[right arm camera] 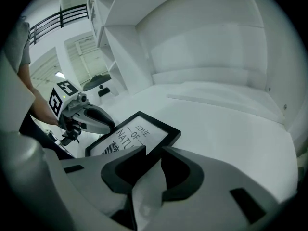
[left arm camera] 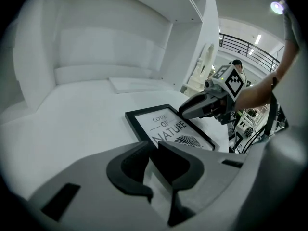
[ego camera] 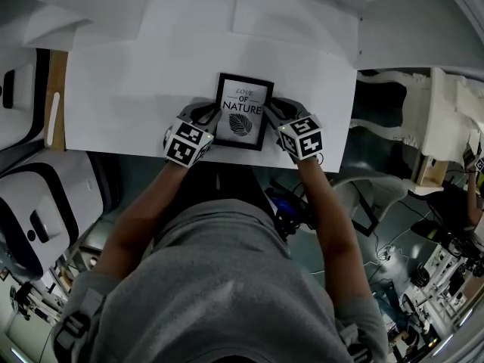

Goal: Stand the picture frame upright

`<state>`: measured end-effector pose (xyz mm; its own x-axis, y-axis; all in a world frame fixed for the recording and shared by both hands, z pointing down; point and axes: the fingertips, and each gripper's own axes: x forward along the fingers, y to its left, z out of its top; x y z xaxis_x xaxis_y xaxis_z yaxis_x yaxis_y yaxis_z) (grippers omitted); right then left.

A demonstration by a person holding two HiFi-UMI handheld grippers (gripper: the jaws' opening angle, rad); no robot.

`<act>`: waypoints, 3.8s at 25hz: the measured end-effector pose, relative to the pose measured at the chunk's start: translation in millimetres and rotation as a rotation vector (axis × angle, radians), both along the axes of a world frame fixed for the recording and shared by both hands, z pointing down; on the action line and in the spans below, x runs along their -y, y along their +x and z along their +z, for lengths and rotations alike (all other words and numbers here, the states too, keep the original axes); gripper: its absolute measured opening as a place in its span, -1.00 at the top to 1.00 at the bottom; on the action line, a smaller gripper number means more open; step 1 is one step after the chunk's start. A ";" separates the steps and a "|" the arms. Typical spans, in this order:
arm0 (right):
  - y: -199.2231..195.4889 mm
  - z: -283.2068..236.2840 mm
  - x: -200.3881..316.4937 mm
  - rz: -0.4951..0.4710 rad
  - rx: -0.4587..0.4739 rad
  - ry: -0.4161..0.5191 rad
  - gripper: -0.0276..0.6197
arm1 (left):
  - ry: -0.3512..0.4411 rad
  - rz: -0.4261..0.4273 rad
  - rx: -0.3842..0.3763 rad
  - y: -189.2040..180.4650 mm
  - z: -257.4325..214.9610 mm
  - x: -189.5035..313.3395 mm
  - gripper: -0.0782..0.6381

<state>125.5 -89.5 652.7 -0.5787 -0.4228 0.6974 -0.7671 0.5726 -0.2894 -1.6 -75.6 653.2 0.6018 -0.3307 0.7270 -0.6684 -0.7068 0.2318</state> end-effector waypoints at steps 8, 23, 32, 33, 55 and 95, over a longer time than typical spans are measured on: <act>-13.3 1.2 -13.5 -0.026 0.022 -0.024 0.57 | -0.012 0.000 0.008 -14.3 1.7 -17.5 0.59; -17.3 2.0 -28.5 -0.018 0.051 -0.070 0.58 | -0.029 0.013 0.033 -18.6 2.3 -32.7 0.59; -17.5 0.9 -32.6 -0.007 0.071 -0.102 0.58 | -0.046 0.002 0.025 -19.7 -0.8 -33.0 0.59; -17.6 0.9 -32.5 -0.006 0.075 -0.105 0.59 | -0.052 0.003 0.023 -19.9 -1.1 -32.4 0.60; -20.0 5.8 -39.2 0.121 0.156 -0.198 0.52 | -0.053 -0.116 0.033 -12.4 3.0 1.6 0.44; -19.6 2.0 -42.2 0.190 0.223 -0.202 0.50 | -0.182 -0.376 -0.192 -22.2 6.4 5.1 0.58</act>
